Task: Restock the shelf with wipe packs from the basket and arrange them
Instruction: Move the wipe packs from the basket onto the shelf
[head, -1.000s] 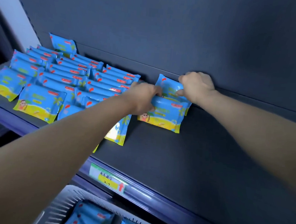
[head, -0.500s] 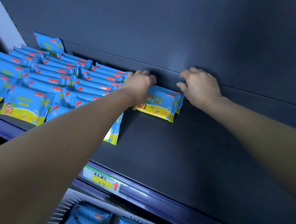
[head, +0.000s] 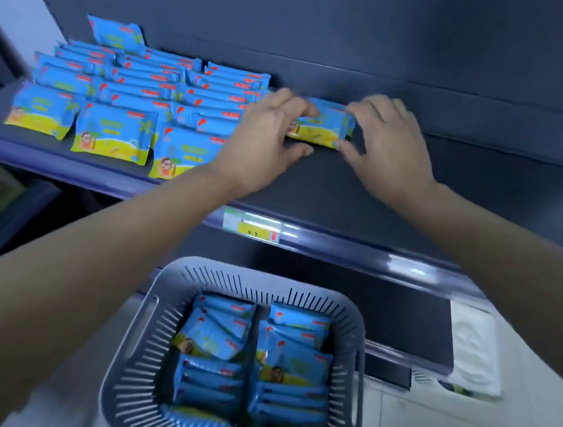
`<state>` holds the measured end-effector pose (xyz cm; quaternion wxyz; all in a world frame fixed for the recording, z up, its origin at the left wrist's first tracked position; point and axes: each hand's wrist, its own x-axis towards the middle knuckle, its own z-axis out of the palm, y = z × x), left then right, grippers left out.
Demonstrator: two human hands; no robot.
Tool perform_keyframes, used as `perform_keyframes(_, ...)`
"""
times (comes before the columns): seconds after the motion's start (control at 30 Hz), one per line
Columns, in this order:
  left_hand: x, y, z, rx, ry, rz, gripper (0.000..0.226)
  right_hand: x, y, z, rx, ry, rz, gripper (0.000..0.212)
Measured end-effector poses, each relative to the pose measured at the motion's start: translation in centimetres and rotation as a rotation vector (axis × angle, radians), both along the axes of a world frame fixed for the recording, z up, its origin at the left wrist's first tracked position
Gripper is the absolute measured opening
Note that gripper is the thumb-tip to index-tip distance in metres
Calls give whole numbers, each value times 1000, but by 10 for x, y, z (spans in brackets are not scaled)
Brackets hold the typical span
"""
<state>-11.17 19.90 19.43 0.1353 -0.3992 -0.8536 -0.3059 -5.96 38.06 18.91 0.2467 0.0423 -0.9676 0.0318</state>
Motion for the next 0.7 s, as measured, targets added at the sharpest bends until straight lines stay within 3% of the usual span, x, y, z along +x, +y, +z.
perform_keyframes(0.17, 65, -50, -44, 43, -119, -27, 39, 71, -43, -35, -64, 10, -20, 43)
perform_keyframes(0.33, 99, -93, -116, -101, -286, -17, 41, 124, -78, -97, -117, -103, -19, 39)
perform_keyframes(0.6, 118, -137, -219, -450, -546, -66, 48, 161, -93, -200, -75, -765, 90, 50)
perform_keyframes(0.7, 124, -147, -239, -553, -772, -122, 50, 170, -94, -216, -151, -1076, 98, 52)
